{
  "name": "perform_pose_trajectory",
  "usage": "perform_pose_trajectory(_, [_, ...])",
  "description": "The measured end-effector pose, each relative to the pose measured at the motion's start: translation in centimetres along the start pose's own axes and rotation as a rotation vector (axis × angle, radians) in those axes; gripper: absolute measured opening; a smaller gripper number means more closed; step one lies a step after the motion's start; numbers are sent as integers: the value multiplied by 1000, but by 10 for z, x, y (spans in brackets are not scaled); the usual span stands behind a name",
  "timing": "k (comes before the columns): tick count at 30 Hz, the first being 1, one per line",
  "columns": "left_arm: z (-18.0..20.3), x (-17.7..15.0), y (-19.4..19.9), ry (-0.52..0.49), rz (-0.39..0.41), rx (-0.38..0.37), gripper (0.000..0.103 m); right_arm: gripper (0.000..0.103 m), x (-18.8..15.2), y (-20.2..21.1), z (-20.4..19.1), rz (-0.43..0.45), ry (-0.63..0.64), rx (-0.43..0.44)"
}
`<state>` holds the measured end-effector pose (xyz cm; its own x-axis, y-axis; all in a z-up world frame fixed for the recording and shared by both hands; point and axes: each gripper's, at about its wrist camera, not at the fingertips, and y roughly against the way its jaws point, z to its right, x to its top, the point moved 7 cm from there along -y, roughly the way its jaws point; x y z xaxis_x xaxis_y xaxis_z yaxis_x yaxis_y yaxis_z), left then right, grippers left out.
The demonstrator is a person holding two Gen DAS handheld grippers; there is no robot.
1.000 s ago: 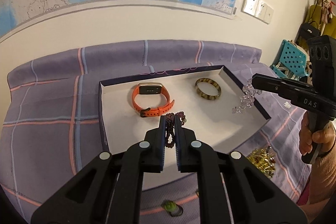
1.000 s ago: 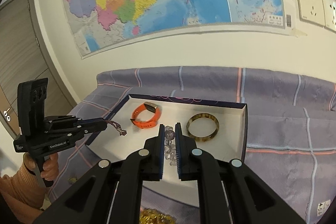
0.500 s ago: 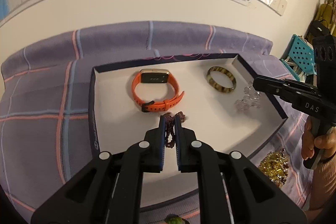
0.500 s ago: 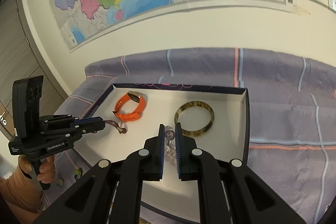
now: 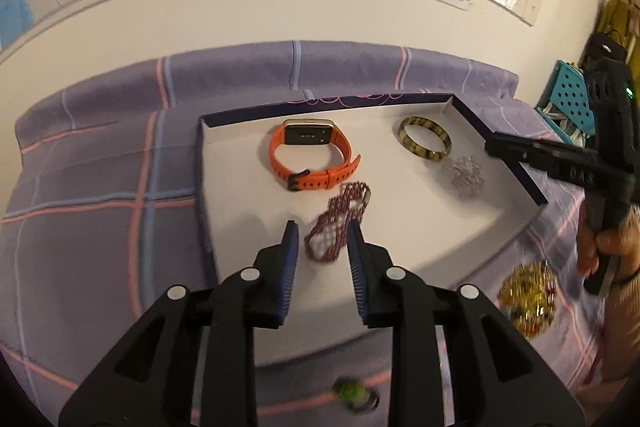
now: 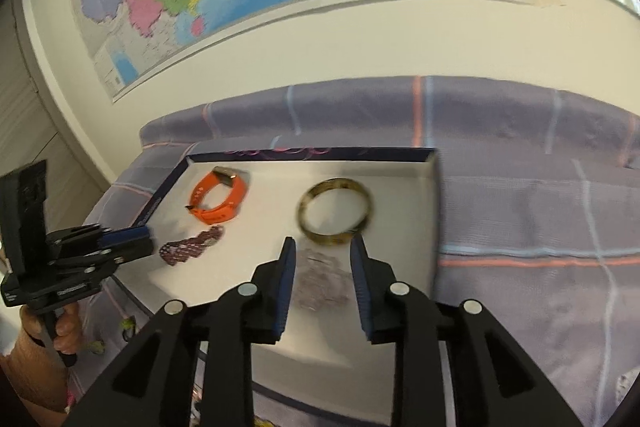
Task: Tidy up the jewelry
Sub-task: 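Release the beaded bracelet into the box with the left gripper while the right releases the crystal one, then withdraw both open grippers from the box back to the jewelry pile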
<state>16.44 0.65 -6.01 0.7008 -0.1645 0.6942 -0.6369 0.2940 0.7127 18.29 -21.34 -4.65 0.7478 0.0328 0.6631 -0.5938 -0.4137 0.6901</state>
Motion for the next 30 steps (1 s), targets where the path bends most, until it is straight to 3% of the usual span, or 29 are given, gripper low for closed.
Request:
perform_pose_trajectory(4, [-2,-15,21,-35,21,-30,29,32,-9,14,20,5,-45,-42])
perform_pose_trajectory(10, [2,-39,42,-110,37,-65,29,32,-24,22,26,-7,-92,-12])
perform_pose_trajectory(16, [2,-47,43,-151,50,-23,29,34,-32,33,28,20,-122,-34])
perform_pose_trajectory(19, [-1,-46,35,-175,47,61,33,39,-39,36,33,19,-153,-42])
perform_pose_trajectory(24, [-4,-45,35,-167,54,61,37,38,-55,26,29,-32,-168,-20])
perform_pose_trajectory(30, [-11,-39,33,-138,66,98,38,41,-57,20,20,-32,-158,-25])
